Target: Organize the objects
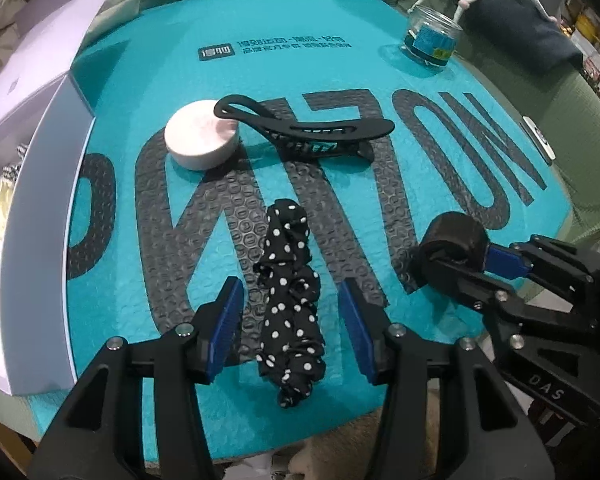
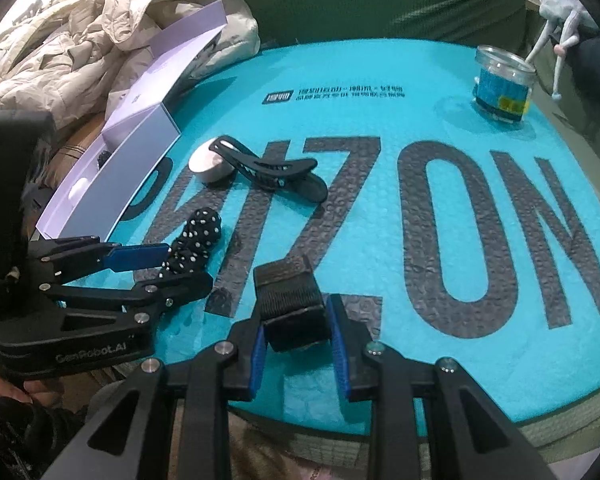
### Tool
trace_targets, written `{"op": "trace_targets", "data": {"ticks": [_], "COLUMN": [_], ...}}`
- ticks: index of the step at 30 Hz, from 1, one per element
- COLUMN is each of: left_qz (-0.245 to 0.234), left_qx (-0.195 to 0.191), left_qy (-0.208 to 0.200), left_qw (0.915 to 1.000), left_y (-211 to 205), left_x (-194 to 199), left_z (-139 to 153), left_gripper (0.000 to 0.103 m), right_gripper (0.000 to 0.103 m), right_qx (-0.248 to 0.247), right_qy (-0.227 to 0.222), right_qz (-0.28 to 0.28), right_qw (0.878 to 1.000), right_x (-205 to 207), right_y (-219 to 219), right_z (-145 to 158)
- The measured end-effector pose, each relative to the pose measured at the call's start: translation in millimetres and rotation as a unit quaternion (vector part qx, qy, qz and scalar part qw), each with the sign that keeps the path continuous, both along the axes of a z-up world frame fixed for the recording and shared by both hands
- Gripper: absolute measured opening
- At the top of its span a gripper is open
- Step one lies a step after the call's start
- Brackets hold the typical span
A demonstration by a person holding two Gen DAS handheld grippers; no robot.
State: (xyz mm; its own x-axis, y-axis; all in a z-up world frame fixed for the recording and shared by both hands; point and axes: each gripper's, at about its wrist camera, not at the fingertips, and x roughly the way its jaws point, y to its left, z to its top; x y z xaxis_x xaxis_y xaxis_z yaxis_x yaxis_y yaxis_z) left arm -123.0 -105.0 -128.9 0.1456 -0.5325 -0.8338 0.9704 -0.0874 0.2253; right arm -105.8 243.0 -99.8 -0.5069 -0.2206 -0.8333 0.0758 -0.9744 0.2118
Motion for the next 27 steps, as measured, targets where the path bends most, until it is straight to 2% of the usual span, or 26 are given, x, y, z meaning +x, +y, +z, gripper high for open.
{"op": "trace_targets", "data": {"ticks": [5,7,9,14,18,27], "left_qz": [0.004,0.007,0.004,0.006,0.002,0.004], "left_qx": [0.001,-0.002,0.0,0.007,0.019,-0.009], "left_qy": [-0.009,-0.025,-0.014,-0.011,0.019,-0.004], "left_qw": [1.0,0.9997,0.9999,0.9999,0.9996,0.9999], "left_y": [-1.2,-0.5,0.5,3.1,5.9,20.1], "left_x": [-2.8,-4.2,-2.5,-2.4,-3.9,-6.5], "left_z": [-1.6,-1.6,-0.5,1.6,7.6,31.4], "left_gripper": [0.047,0.029,0.018,0.015,0.015,0.015], "right_gripper": [0.028,0.028,0.028,0.027,0.027,0.027], "right_qx": [-0.002,-0.002,-0.003,-0.004,-0.018,-0.007], "right_qy": [0.001,0.003,0.003,0.005,0.005,0.021], "right_qz": [0.0,0.001,0.001,0.003,0.001,0.007], "right_qw": [1.0,1.0,1.0,1.0,1.0,1.0], "right_x": [-0.6,0.0,0.1,2.6,5.6,13.3], "right_y": [-0.4,-0.4,-0.5,-1.5,0.7,-6.0], "right_z": [-4.7,-4.6,-5.5,-3.4,1.7,24.2]}}
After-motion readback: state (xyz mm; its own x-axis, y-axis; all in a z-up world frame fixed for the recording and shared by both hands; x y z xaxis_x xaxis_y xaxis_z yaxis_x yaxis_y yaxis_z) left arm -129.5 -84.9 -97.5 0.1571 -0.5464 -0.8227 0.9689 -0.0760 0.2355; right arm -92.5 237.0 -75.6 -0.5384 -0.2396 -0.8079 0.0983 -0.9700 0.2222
